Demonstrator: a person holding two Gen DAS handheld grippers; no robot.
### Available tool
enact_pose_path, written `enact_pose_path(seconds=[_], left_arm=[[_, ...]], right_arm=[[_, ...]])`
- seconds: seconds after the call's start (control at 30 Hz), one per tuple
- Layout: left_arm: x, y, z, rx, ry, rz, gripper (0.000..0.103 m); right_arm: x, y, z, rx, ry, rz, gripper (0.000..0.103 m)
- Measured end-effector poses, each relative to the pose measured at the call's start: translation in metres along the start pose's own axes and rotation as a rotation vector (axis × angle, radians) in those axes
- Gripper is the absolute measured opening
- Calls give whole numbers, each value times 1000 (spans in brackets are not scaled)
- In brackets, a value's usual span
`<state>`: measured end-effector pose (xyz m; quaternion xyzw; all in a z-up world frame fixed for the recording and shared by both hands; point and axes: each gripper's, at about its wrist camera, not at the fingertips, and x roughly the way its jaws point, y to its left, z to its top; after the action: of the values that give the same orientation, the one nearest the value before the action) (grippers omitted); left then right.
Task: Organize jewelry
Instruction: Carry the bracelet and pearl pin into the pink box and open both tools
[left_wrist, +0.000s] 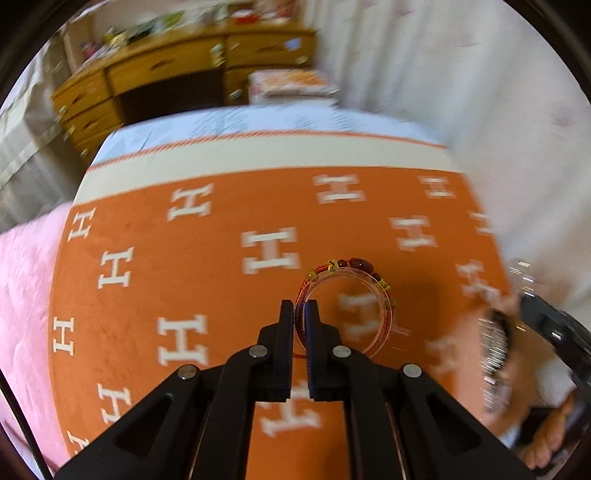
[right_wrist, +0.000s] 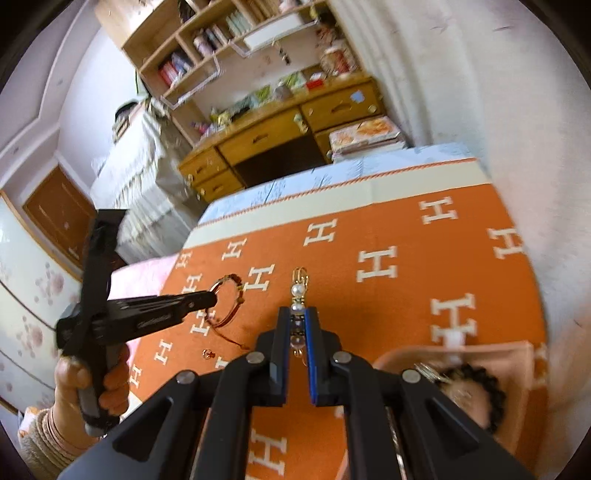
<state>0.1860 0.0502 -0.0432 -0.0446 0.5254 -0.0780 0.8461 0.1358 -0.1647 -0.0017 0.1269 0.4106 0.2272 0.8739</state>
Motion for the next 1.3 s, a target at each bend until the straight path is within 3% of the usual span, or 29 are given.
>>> enact_pose_path(seconds=[0.2, 0.43, 0.57, 0.7, 0.93, 1.0, 1.1, 1.3], left_arm=[[-40, -88, -29, 139, -49, -148, 3], [-36, -164, -57, 229, -30, -276, 3], [-21, -191, -72, 261, -30, -251, 3], [-1, -200, -73, 231, -43, -204, 3], [25, -201, -65, 221, -47, -151, 4], [27, -201, -65, 229, -50, -145, 11], [23, -199, -67, 233, -64, -140, 33], [-2, -186, -81, 249, -183, -53, 72]], right_arm=[[-56, -29, -31, 75, -103, -50, 7], [-100, -62, -74, 189, -193, -119, 7], [-112, -73, -84, 210, -221, -154, 7], [-114, -76, -89, 206, -228, -177, 7], [-99, -80, -94, 185, -172, -175, 7], [-94, -79, -95, 181, -153, -180, 7], [-86, -78, -97, 174, -123, -185, 8], [-73, -79, -105, 158, -56, -221, 8]])
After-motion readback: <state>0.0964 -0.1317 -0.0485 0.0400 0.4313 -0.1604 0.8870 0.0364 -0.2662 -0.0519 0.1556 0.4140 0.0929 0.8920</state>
